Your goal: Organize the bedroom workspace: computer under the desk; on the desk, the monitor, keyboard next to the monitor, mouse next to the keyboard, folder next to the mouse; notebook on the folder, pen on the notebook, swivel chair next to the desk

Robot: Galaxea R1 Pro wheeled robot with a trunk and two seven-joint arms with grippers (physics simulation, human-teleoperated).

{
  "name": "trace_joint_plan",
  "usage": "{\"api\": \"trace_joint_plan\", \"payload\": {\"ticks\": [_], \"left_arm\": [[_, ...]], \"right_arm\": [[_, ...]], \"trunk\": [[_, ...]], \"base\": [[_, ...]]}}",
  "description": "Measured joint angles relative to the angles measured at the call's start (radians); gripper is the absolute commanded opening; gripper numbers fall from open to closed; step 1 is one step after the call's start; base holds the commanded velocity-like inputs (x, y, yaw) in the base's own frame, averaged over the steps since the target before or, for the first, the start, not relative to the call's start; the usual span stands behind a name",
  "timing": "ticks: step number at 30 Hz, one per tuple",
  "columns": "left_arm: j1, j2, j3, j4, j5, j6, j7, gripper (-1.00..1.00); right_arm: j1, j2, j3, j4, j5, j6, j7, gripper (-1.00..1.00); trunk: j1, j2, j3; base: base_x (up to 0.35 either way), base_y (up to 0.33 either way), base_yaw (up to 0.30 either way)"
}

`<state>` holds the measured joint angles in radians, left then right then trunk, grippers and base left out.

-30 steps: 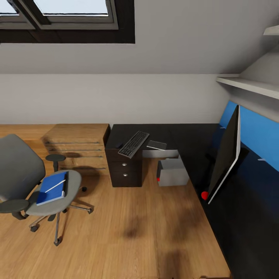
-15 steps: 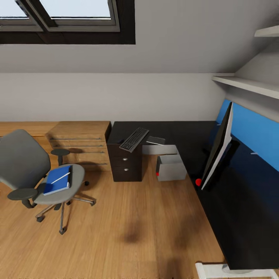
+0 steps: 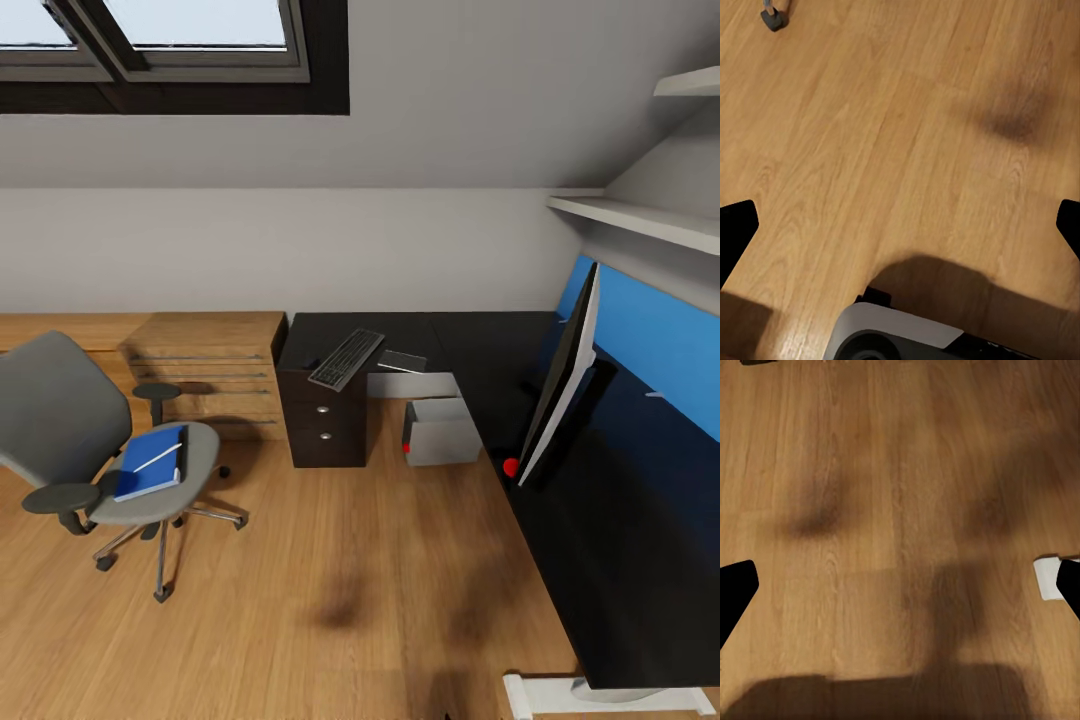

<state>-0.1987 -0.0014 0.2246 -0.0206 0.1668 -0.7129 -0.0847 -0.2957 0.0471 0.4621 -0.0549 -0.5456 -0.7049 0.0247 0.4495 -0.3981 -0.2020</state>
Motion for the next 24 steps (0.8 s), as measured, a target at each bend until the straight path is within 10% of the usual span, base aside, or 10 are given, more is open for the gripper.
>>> {"api": "trace_joint_plan", "payload": {"ticks": [24], "left_arm": [[0.0,0.0,0.0,0.0,0.0,0.0,0.0,1.0]], "right_arm": [[-0.007,-0.084,-0.005,-0.701,0.003,0.57,-0.286,1.0]], "trunk": [[0.0,0.0,0.0]], "base": [[0.0,0.0,0.0]]}}
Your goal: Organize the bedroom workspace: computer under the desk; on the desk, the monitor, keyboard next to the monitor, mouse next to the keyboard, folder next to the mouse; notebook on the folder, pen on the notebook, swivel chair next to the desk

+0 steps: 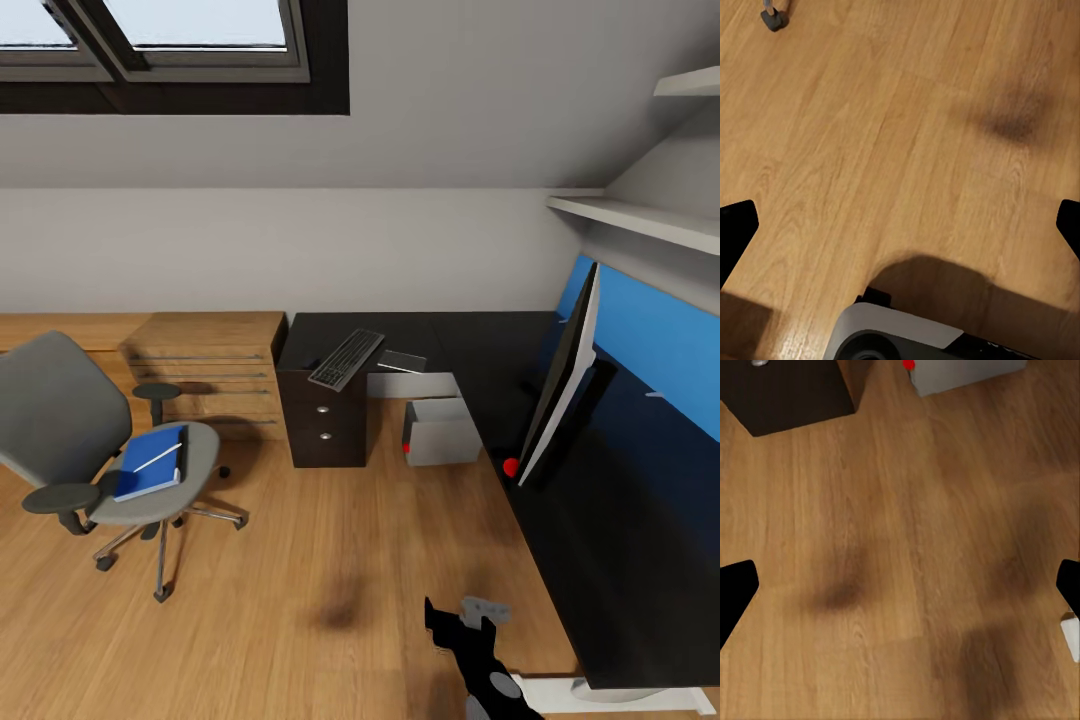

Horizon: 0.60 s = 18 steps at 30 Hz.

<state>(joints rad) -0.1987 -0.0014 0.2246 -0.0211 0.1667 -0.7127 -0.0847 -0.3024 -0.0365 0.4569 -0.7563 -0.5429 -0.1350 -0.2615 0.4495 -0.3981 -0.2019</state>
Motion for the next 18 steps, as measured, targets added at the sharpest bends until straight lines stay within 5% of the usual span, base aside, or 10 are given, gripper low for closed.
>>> {"api": "trace_joint_plan", "payload": {"ticks": [8,18], "left_arm": [[0.0,0.0,0.0,0.0,0.0,0.0,0.0,1.0],[0.0,0.0,0.0,0.0,0.0,0.0,0.0,1.0]], "right_arm": [[0.0,-0.003,0.003,-0.18,-0.003,0.126,-0.145,1.0],[0.001,-0.008,0.009,-0.307,-0.008,0.171,-0.183,1.0]], "trunk": [[0.0,0.0,0.0],[0.0,0.0,0.0]], "base": [[0.0,0.0,0.0],[0.0,0.0,0.0]]}}
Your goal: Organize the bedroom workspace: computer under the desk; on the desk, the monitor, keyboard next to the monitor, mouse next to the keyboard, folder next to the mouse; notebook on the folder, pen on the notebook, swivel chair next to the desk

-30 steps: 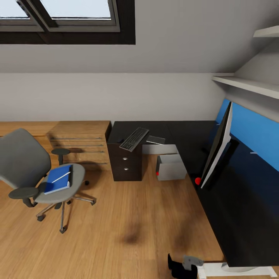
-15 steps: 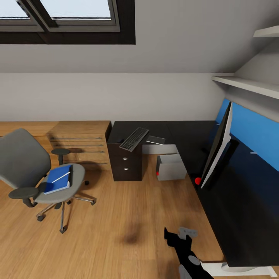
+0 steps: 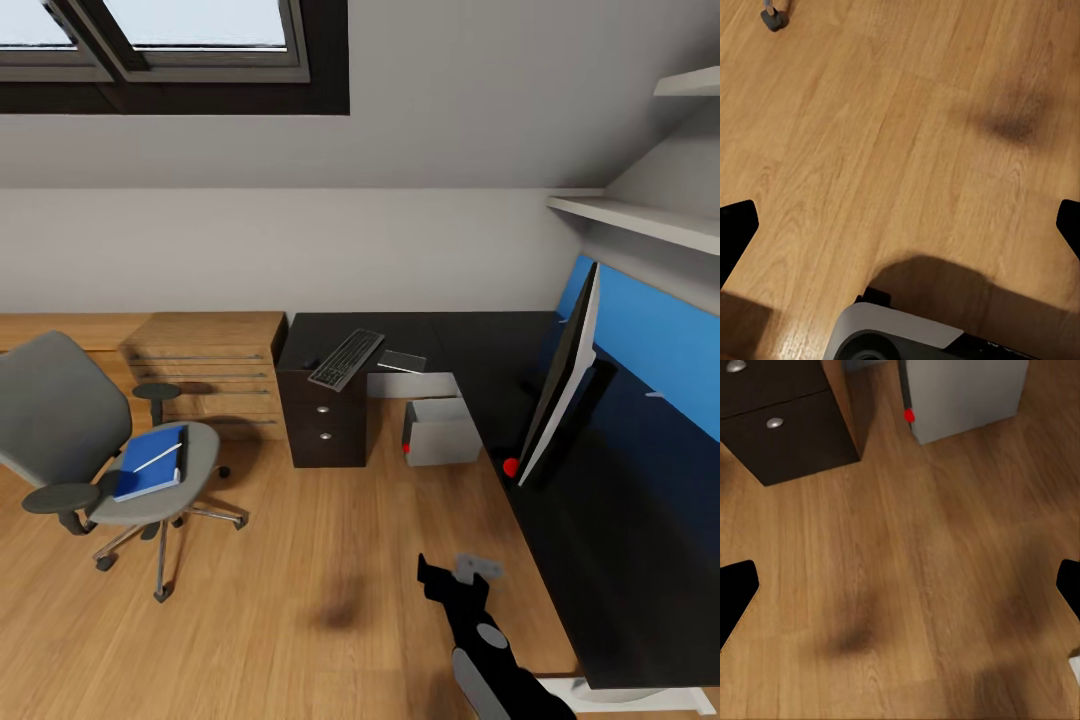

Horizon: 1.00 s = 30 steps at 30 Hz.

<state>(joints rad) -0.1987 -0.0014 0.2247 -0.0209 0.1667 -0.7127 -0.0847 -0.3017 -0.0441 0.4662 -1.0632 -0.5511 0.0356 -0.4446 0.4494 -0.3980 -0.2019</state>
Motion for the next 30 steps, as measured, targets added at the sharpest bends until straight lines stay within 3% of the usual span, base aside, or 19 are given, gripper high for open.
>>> {"api": "trace_joint_plan", "payload": {"ticks": [12,26,30], "left_arm": [[0.0,0.0,0.0,0.0,0.0,0.0,0.0,1.0],[0.0,-0.002,0.0,0.0,0.0,-0.001,-0.002,1.0],[0.0,-0.002,0.0,0.0,0.0,0.0,-0.002,1.0]], "right_arm": [[0.002,-0.005,-0.001,-0.029,0.004,-0.023,-0.01,1.0],[0.002,-0.017,-0.005,-0.046,0.015,-0.027,-0.007,1.0],[0.002,-0.041,-0.007,-0.099,0.016,-0.024,-0.01,1.0]], "trunk": [[0.0,0.0,0.002],[0.0,0.0,0.002],[0.0,0.0,0.002]], "base": [[0.0,0.0,-0.147],[0.0,0.0,-0.014],[0.0,0.0,0.0]]}}
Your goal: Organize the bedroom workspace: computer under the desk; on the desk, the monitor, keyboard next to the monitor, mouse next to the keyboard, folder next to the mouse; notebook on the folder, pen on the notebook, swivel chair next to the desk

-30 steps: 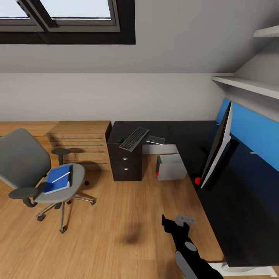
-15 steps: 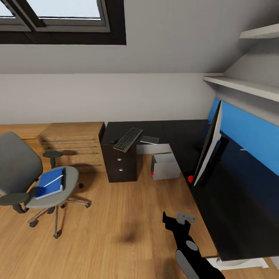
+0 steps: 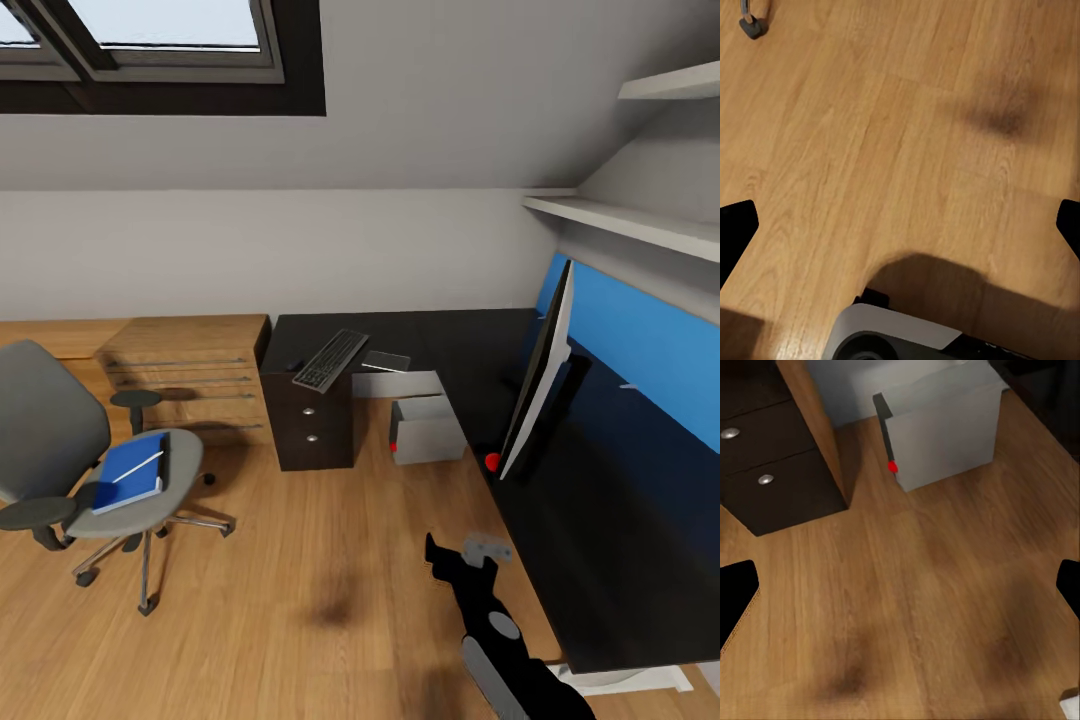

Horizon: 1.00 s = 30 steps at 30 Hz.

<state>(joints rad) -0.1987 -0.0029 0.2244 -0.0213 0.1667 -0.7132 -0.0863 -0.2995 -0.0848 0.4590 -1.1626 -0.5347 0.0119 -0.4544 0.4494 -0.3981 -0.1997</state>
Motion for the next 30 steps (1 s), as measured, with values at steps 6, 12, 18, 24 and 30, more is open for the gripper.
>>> {"api": "trace_joint_plan", "payload": {"ticks": [6,12,18,24,30], "left_arm": [[0.0,0.0,0.0,0.0,0.0,0.0,0.0,1.0],[0.0,0.0,0.0,0.001,0.0,0.0,0.0,1.0],[0.0,0.0,0.0,0.001,0.0,0.0,0.0,1.0],[0.0,-0.001,0.0,0.001,0.0,0.0,0.0,1.0],[0.0,-0.001,0.0,0.001,0.0,0.0,0.001,1.0]], "right_arm": [[0.0,-0.037,-0.028,-0.089,-0.001,0.013,-0.016,1.0],[0.0,-0.049,-0.104,-0.176,-0.003,0.085,-0.068,1.0],[0.0,-0.054,-0.193,-0.23,-0.002,0.181,-0.09,1.0],[0.0,-0.054,-0.218,-0.223,-0.001,0.203,-0.09,1.0],[0.0,-0.055,-0.225,-0.21,0.0,0.207,-0.089,1.0]], "trunk": [[0.0,0.0,0.0],[0.0,0.0,0.0],[0.0,0.0,0.0],[0.0,0.0,0.0],[0.0,0.0,0.0]], "base": [[0.0,0.0,0.0],[0.0,0.0,0.0],[0.0,0.0,0.0],[0.0,0.0,0.0],[0.0,0.0,0.0]]}}
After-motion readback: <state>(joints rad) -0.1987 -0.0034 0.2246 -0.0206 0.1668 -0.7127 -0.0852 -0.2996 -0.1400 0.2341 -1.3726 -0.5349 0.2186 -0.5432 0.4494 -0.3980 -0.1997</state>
